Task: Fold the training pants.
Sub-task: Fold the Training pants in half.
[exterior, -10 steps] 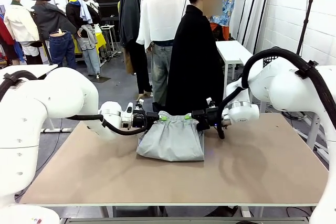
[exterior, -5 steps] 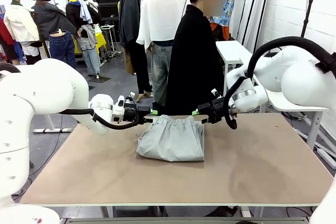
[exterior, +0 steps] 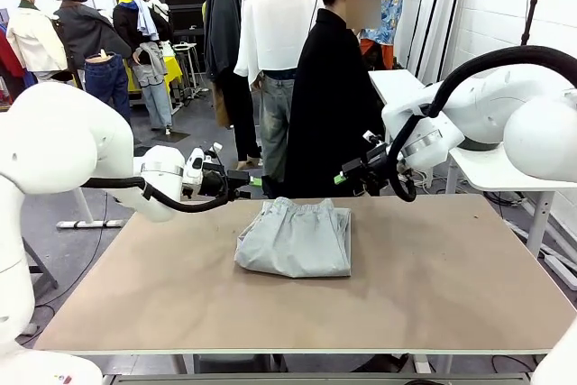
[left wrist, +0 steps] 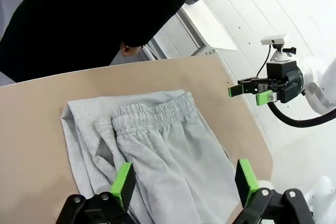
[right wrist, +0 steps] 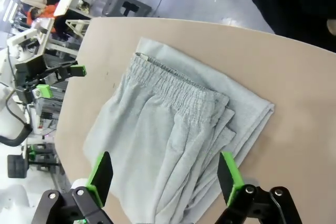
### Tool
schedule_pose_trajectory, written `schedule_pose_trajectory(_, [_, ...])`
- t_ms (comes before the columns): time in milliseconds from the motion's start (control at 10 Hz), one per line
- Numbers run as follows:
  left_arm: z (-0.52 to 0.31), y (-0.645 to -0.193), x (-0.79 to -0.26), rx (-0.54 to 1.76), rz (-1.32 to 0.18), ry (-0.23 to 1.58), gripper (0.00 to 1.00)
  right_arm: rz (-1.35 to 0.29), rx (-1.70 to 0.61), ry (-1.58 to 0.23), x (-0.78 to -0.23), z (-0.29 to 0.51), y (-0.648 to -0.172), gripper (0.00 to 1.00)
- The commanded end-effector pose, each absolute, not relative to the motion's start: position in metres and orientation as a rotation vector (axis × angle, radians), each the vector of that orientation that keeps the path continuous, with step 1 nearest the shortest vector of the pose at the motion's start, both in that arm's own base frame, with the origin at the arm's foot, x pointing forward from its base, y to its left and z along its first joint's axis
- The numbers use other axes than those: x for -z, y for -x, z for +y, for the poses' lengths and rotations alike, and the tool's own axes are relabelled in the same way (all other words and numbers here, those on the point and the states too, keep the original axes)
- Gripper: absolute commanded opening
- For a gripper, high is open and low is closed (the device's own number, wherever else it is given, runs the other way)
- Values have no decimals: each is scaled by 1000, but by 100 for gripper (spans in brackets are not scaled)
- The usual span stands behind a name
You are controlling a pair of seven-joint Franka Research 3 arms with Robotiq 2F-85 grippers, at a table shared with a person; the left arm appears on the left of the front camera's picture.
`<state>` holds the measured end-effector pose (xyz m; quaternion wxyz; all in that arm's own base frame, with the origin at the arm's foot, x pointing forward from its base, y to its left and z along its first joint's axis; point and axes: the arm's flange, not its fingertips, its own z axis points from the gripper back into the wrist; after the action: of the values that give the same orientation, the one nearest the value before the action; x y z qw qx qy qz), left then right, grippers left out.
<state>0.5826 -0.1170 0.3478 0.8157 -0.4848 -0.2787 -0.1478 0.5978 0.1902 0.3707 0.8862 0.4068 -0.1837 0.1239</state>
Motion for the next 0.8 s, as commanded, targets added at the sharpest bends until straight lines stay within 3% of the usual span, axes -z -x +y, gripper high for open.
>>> schedule_pose_trajectory(0, [-116, -587, -341, 317, -593, 1044, 100, -375, -241, -859, -358, 187, -600, 100])
schedule_pose_trajectory(700, [-116, -587, -341, 317, -593, 1044, 100, -375, -241, -859, -358, 187, -600, 100])
